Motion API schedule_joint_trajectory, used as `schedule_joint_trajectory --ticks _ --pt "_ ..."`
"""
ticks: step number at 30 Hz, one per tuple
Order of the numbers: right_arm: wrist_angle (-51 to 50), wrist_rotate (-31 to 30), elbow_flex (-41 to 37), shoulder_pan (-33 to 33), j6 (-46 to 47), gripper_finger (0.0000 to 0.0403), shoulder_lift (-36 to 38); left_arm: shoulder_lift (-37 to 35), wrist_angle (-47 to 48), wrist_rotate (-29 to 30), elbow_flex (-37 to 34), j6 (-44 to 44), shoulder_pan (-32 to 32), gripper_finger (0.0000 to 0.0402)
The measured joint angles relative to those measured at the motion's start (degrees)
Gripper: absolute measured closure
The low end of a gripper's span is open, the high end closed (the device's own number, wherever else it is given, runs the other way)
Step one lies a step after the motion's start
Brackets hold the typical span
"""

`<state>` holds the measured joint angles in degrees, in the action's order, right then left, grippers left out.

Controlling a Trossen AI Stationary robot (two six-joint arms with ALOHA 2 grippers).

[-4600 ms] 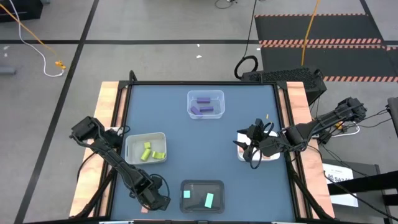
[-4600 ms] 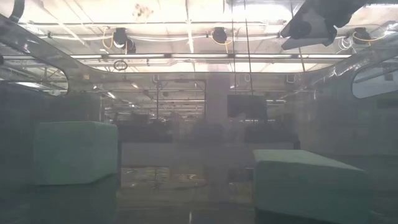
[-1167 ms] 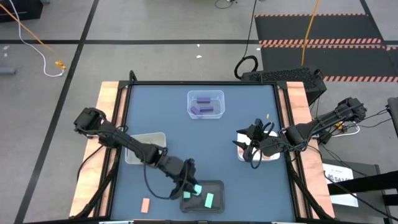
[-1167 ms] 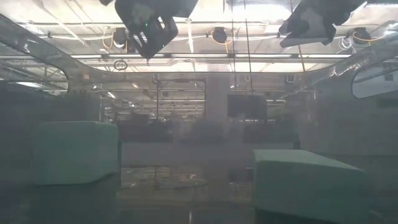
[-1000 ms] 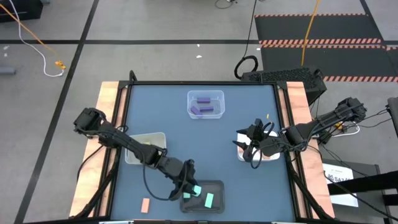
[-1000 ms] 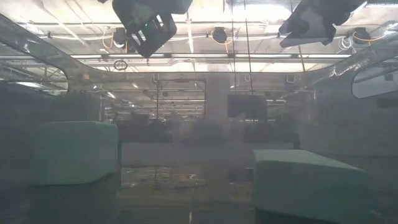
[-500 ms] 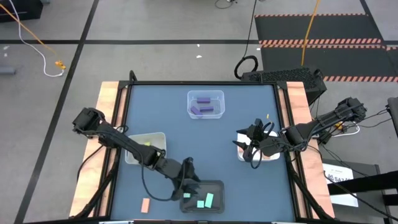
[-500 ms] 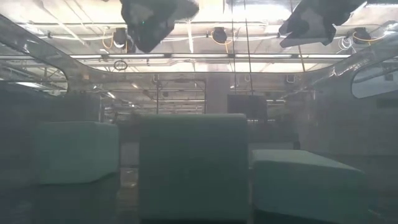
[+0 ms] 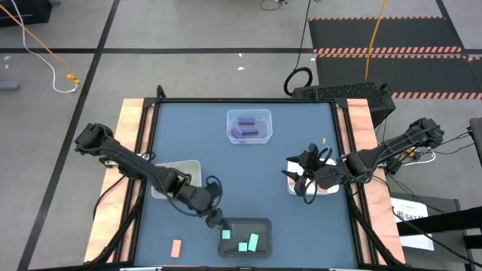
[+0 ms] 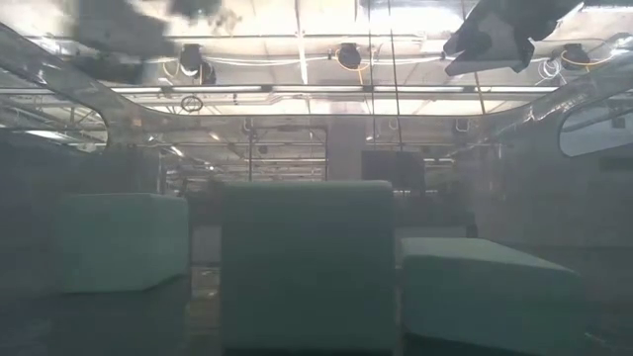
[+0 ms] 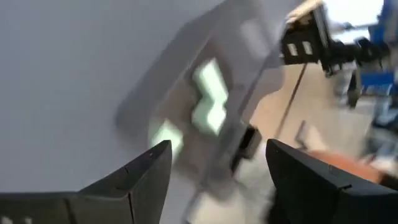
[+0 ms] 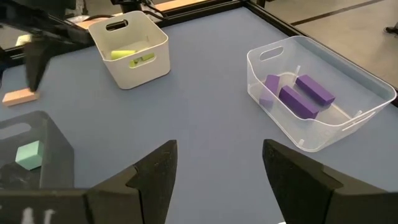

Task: Sort & place blocks by color
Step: Put the brown block into the white bin

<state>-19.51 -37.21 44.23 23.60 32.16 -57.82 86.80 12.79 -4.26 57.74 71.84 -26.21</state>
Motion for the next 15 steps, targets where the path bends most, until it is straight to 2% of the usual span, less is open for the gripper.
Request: schedule_joint_trajectory --ticks 4,9,12,15 --pt "0.01 0.00 0.00 0.00 0.03 0.0174 0.00 -0.63 7.30 -1.63 0.04 21.40 -4.13 0.0142" --pt "0.00 0.00 0.00 -0.01 0.04 0.0174 0.00 -0.61 17.58 -1.74 0.03 41.66 -10.86 0.0142" --pt "0.00 0.00 0.00 0.01 0.08 0.0174 0.00 -0.61 21.09 -1.73 0.02 51.92 -14.56 0.0142" --pt "0.00 0.00 0.01 -0.01 0.00 0.0174 0.00 -0.32 23.29 -1.72 0.02 58.34 -18.03 0.0142"
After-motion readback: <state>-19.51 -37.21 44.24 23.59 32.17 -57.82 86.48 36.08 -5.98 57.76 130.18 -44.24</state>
